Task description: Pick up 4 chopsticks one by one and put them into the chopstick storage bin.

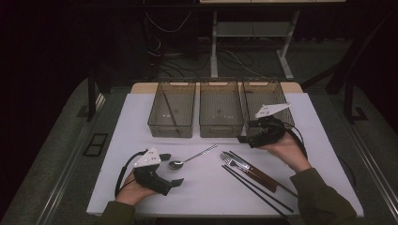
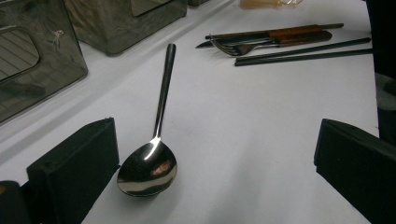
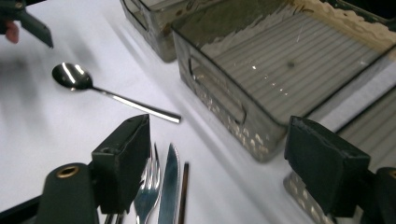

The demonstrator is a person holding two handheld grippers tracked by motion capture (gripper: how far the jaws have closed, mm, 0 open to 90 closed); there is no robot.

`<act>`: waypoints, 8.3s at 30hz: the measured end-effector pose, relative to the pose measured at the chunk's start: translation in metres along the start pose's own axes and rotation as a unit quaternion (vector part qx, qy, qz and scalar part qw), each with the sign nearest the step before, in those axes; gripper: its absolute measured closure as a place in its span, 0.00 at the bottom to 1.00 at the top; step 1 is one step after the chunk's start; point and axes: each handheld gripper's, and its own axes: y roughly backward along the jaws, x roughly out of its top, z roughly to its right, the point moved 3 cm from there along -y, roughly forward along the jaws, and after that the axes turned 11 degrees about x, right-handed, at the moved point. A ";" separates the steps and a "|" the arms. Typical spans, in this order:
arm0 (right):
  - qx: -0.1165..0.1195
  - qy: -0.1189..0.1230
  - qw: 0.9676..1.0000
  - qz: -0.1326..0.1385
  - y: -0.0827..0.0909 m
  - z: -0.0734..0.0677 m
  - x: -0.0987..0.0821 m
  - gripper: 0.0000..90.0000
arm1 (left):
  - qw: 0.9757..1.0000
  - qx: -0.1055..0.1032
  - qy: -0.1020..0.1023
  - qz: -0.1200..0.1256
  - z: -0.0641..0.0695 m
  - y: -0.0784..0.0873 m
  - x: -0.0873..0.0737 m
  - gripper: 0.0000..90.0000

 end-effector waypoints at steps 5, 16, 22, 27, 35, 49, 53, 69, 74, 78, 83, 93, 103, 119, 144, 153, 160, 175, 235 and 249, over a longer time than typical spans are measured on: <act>-0.003 0.002 1.000 0.006 0.012 -0.004 -0.018 0.25 | 1.000 0.000 -0.001 -0.003 -0.001 0.000 0.000 0.00; -0.007 -0.009 1.000 0.004 0.036 -0.013 -0.059 0.27 | 1.000 0.002 -0.004 -0.002 0.002 0.001 0.001 0.00; -0.008 -0.008 1.000 0.003 0.053 -0.020 -0.082 0.29 | 1.000 0.002 -0.003 -0.002 0.002 0.001 0.001 0.00; -0.001 -0.022 1.000 0.015 0.065 -0.023 -0.099 0.35 | 1.000 0.005 -0.006 -0.002 0.002 0.001 0.002 0.00; 0.005 -0.035 0.999 -0.008 0.064 -0.027 -0.118 0.48 | 1.000 0.008 -0.003 -0.001 0.001 0.002 0.002 0.00; 0.001 -0.031 0.998 -0.061 0.066 -0.033 -0.143 0.73 | 1.000 0.008 -0.009 -0.002 0.002 0.003 0.001 0.00; 0.000 -0.029 0.997 -0.078 0.064 -0.033 -0.149 0.77 | 1.000 0.008 -0.009 -0.002 0.002 0.002 0.001 0.00; 0.003 -0.024 0.995 -0.102 0.058 -0.031 -0.155 0.87 | 1.000 0.007 -0.013 -0.004 0.003 0.002 0.001 0.00; 0.003 -0.021 0.995 -0.100 0.057 -0.030 -0.155 0.88 | 1.000 0.007 -0.013 -0.004 0.003 0.002 0.001 0.00; 0.002 -0.019 0.995 -0.101 0.057 -0.030 -0.155 0.89 | 1.000 0.007 -0.012 -0.004 0.003 0.002 0.001 0.00; -0.001 -0.014 0.995 -0.101 0.057 -0.030 -0.156 0.90 | 1.000 0.006 -0.012 -0.005 0.004 0.001 0.000 0.00; -0.002 -0.002 0.995 -0.100 0.054 -0.030 -0.154 0.90 | 1.000 0.006 -0.014 -0.009 0.004 0.001 0.000 0.00; -0.004 -0.007 0.995 -0.098 0.053 -0.029 -0.154 0.94 | 1.000 0.006 -0.015 -0.009 0.004 0.001 0.000 0.00; -0.007 -0.009 0.996 -0.088 0.056 -0.029 -0.148 0.95 | 1.000 0.006 -0.015 -0.008 0.004 0.001 0.000 0.00; -0.003 -0.012 1.000 -0.001 0.081 -0.027 -0.127 0.95 | 1.000 0.006 -0.018 -0.011 0.004 0.000 0.000 0.00; 0.003 -0.008 1.000 0.028 0.085 -0.026 -0.113 0.95 | 1.000 0.006 -0.018 -0.011 0.004 0.000 0.000 0.00; 0.011 -0.006 0.999 0.046 0.087 -0.027 -0.100 0.95 | 1.000 0.007 -0.014 -0.010 0.004 0.000 0.000 0.00; 0.022 0.008 0.996 0.084 0.098 -0.028 -0.076 0.95 | 1.000 0.008 -0.012 -0.009 0.004 0.000 0.000 0.00; -0.010 0.023 0.997 0.076 0.015 -0.018 0.051 0.95 | 1.000 0.010 -0.007 -0.004 0.004 0.001 0.000 0.00; -0.032 0.013 0.997 0.062 -0.023 -0.010 0.078 0.95 | 1.000 0.009 0.002 0.002 0.005 0.002 0.000 0.00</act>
